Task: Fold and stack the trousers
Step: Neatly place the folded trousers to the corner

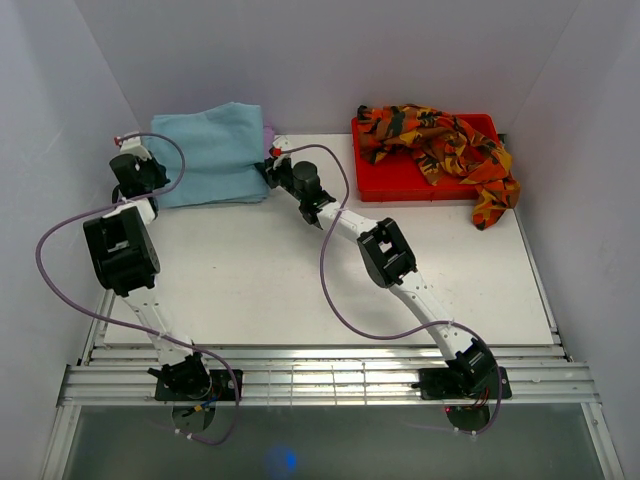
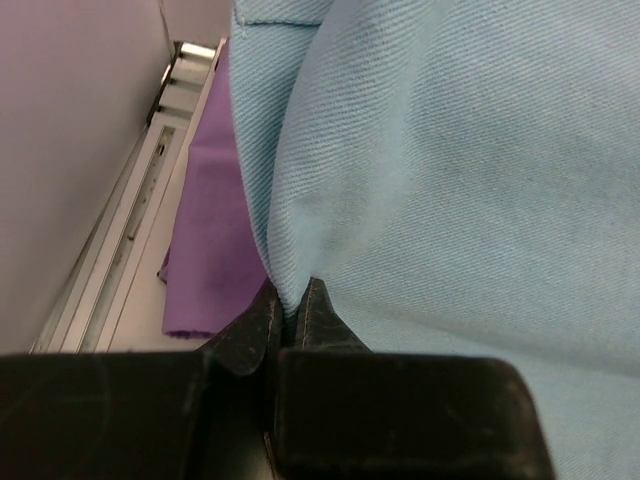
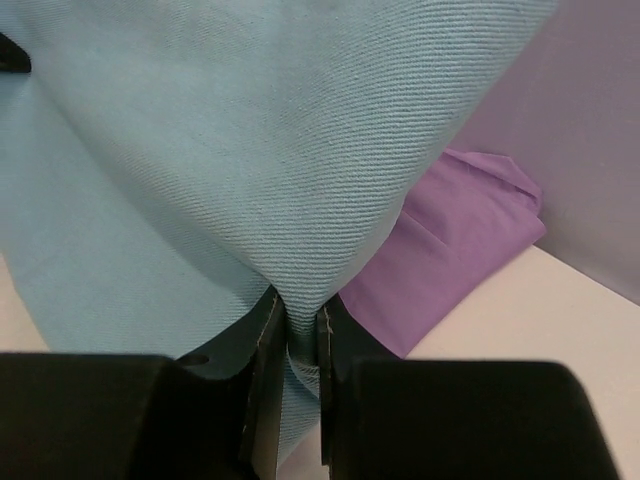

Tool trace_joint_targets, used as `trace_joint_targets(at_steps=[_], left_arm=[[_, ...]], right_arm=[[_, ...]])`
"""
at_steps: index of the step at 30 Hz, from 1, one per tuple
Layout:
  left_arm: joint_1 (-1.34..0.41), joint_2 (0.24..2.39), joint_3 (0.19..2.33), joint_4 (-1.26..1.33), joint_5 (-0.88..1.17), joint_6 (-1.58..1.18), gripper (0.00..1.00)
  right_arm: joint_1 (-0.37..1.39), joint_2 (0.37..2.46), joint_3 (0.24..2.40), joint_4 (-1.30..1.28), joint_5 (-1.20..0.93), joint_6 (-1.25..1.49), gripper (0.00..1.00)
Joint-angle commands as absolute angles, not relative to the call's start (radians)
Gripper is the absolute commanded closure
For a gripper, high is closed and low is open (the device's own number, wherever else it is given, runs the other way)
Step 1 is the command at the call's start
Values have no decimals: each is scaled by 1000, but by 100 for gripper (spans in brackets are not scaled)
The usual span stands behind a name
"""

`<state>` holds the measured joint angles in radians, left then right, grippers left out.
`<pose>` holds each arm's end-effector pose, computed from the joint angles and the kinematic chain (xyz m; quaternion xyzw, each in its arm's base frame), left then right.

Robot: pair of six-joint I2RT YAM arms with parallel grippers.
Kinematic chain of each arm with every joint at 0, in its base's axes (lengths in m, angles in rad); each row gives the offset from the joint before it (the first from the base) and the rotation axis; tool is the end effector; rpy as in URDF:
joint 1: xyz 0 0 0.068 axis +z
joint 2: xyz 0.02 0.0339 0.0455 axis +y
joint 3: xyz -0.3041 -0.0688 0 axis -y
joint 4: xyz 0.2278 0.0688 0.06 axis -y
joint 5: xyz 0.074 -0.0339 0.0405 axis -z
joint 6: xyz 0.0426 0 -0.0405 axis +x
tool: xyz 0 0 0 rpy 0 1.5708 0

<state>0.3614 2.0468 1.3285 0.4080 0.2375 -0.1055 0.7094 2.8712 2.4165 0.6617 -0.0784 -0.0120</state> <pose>0.4528 0.1604 0.2438 -0.1176 0.7966 -0.0203 0.5926 0.4971 0.4312 0.1725 -0.2507 0.5785 0.2883 0.7207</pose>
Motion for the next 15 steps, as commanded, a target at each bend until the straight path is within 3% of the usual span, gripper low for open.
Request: trace_joint_targets(at_steps=[1, 4, 5, 9, 12, 13, 15], left_arm=[[387, 2057, 1437, 520, 160, -92, 100], [385, 2098, 1460, 534, 161, -84, 100], [385, 2124, 1466, 532, 158, -83, 100], [385, 2202, 1503, 514, 140, -107, 100], [385, 2271, 1551, 477, 123, -152, 100], [385, 2293, 1572, 445, 126, -162, 84], [385, 2328, 1647, 404, 129, -189, 64]], right_arm=[[672, 2844, 2461, 850, 48, -66, 92], [669, 2870, 2470, 851, 69, -74, 87], [669, 2878, 2479, 850, 77, -83, 67], [655, 2873, 2456, 838, 101, -83, 19], [626, 2829, 2412, 808, 98, -78, 13], [609, 2810, 2392, 798, 95, -77, 12], [594, 2737, 2320, 776, 81, -68, 11]])
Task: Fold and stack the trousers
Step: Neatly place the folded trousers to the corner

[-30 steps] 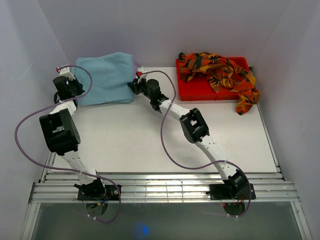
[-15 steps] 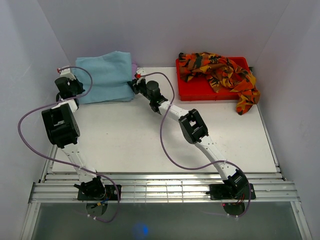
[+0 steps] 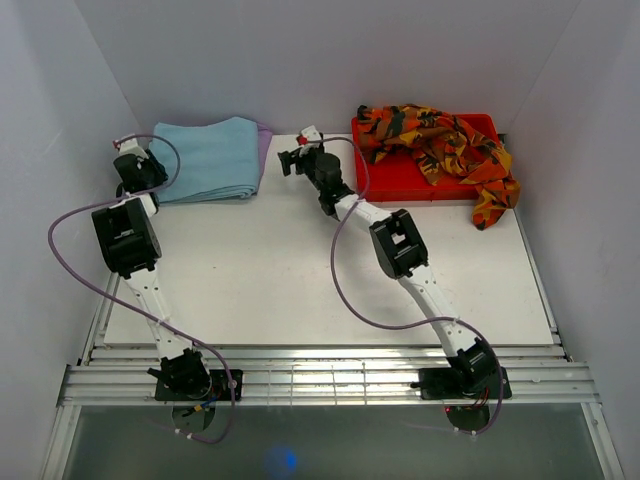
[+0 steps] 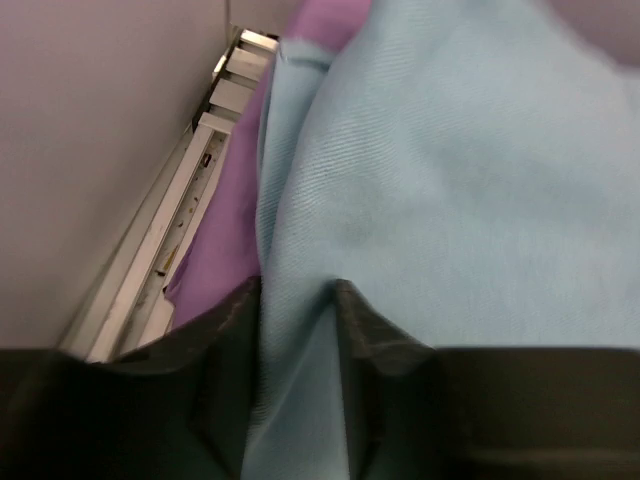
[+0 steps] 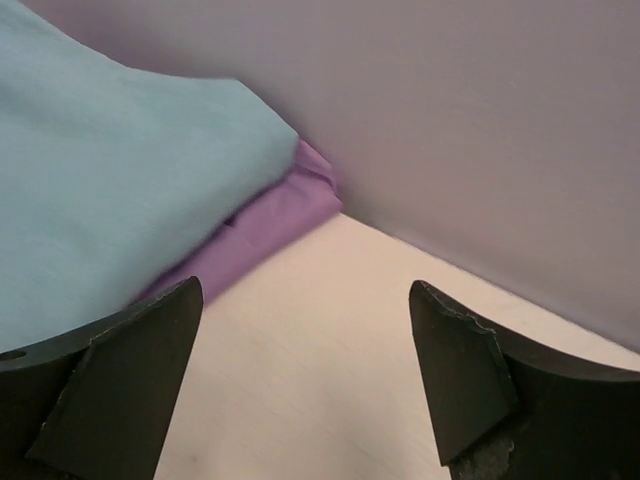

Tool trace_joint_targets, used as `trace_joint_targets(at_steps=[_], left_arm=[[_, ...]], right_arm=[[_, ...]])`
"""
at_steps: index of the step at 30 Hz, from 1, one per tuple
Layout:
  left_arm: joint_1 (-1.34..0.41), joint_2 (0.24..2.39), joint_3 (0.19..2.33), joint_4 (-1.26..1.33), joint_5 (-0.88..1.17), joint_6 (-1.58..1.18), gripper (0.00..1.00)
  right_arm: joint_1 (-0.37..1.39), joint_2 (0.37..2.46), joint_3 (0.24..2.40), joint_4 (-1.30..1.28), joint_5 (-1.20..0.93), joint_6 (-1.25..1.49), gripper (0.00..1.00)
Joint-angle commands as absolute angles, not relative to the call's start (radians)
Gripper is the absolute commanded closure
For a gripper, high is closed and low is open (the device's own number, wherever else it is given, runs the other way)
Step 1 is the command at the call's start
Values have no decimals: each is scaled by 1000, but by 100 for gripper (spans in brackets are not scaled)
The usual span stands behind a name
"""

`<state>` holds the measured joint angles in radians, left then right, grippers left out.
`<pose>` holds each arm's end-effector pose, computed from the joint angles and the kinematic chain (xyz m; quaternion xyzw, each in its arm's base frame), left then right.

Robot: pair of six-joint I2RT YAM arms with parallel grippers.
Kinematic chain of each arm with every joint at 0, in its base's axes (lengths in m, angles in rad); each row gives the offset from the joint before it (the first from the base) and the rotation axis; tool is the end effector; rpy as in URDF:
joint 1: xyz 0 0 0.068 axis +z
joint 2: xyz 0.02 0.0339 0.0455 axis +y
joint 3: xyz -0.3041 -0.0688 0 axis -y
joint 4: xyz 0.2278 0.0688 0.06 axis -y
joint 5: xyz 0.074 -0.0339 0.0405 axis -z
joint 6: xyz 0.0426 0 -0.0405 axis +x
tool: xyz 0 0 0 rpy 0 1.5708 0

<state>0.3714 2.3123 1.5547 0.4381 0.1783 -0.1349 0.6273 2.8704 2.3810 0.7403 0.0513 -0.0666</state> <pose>0.5079 0.1897 0.1884 -0.1517 0.7947 -0.0028 0.5877 0.5317 0.3828 0.1698 -0.1893 0.5832 0.2034 0.7633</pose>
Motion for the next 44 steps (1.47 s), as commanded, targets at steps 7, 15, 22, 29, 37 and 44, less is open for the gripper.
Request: trace_joint_targets(at_steps=[7, 15, 22, 29, 37, 44], left_arm=[[387, 2330, 1801, 218, 184, -172, 2], [388, 2209, 2120, -280, 320, -43, 2], [387, 1974, 1994, -650, 567, 84, 2], [203, 1830, 1735, -893, 516, 288, 2], [54, 1626, 1343, -770, 471, 232, 2], [17, 1575, 1269, -715, 420, 229, 2]], right_arm=[[548, 2441, 2052, 608, -64, -57, 2], [497, 2084, 1861, 185, -276, -103, 10], [344, 1863, 1754, -236, -293, -176, 10], [178, 1582, 1395, -446, -351, -299, 10], [143, 1240, 976, -545, -361, -397, 10], [95, 1161, 914, -541, -357, -379, 10]])
